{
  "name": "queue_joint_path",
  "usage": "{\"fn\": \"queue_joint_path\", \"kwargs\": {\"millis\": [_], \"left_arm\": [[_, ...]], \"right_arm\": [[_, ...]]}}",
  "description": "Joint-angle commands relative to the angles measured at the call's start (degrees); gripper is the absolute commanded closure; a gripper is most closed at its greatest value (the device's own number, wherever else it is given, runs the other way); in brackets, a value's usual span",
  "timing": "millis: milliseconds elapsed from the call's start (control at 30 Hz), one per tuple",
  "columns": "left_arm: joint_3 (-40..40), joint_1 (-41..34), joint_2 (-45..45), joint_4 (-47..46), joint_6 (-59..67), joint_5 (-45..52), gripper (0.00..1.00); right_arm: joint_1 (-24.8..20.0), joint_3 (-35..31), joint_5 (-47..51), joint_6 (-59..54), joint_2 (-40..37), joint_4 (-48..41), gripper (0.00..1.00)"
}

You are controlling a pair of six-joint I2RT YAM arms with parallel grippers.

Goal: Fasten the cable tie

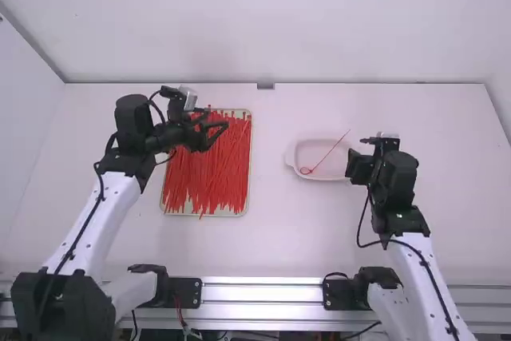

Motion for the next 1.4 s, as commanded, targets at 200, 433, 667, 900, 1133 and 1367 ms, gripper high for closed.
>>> {"fn": "queue_joint_path", "kwargs": {"millis": [200, 433, 667, 900, 1133, 1367], "left_arm": [[-9.23, -0.05, -10.08, 0.19, 0.08, -10.41, 0.38], [-18.42, -0.05, -19.27, 0.19, 0.08, -19.60, 0.54], [-27.92, -0.05, -28.77, 0.19, 0.08, -29.10, 0.71], [-36.41, -0.05, -37.26, 0.19, 0.08, -37.59, 0.86], [-43.79, -0.05, -44.65, 0.19, 0.08, -44.97, 0.98], [-50.39, -0.05, -51.24, 0.19, 0.08, -46.63, 1.00]], "right_arm": [[0.19, -10.28, 1.48, -2.61, -10.39, 0.14, 0.42], [0.19, -19.78, 1.48, -2.61, -19.89, 0.14, 0.59], [0.19, -26.96, 1.48, -2.61, -28.66, 0.14, 0.74], [0.19, -26.96, 1.48, -2.61, -35.80, 0.14, 0.86], [0.19, -26.96, 1.48, -2.61, -41.59, 0.14, 0.97], [0.19, -26.96, 1.48, -2.61, -46.47, 0.14, 1.00]]}}
